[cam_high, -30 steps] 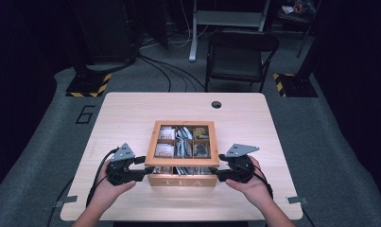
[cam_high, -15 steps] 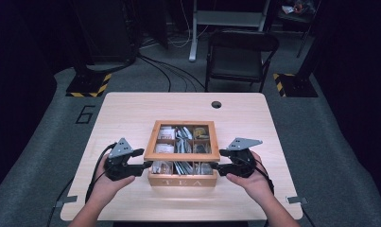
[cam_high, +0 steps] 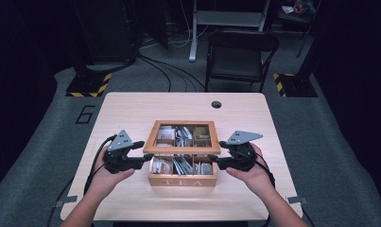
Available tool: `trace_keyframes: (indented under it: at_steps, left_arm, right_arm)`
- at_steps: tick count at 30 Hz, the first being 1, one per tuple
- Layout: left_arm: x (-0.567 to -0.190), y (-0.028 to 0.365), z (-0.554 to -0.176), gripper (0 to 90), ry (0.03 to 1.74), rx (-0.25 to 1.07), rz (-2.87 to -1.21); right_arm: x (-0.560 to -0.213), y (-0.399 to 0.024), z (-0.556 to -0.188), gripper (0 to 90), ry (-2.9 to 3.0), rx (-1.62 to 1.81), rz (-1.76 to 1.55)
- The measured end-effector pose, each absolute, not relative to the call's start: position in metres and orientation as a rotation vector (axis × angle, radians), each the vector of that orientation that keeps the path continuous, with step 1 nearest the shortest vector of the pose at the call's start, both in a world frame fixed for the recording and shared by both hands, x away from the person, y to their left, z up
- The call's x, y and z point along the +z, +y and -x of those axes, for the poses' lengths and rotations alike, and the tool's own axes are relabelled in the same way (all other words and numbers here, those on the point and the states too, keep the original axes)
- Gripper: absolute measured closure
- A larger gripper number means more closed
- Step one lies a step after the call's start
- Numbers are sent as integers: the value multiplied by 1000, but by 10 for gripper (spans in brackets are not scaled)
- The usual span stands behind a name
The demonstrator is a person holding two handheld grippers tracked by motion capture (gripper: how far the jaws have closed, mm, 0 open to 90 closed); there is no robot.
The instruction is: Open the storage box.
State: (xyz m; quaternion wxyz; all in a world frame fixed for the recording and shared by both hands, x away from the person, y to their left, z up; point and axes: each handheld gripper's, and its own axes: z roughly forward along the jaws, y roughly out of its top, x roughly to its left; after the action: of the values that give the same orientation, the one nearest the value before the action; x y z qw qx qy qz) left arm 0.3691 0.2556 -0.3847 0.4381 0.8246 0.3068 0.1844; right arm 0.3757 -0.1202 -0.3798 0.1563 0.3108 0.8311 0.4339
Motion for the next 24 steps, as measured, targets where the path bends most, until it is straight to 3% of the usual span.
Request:
trace_keyframes:
  at_steps: [24]
  left_arm:
    - [-362, 255, -387, 444, 722, 448, -2024]
  right_arm:
    - [-360, -120, -399, 368, 2381, 1254, -848]
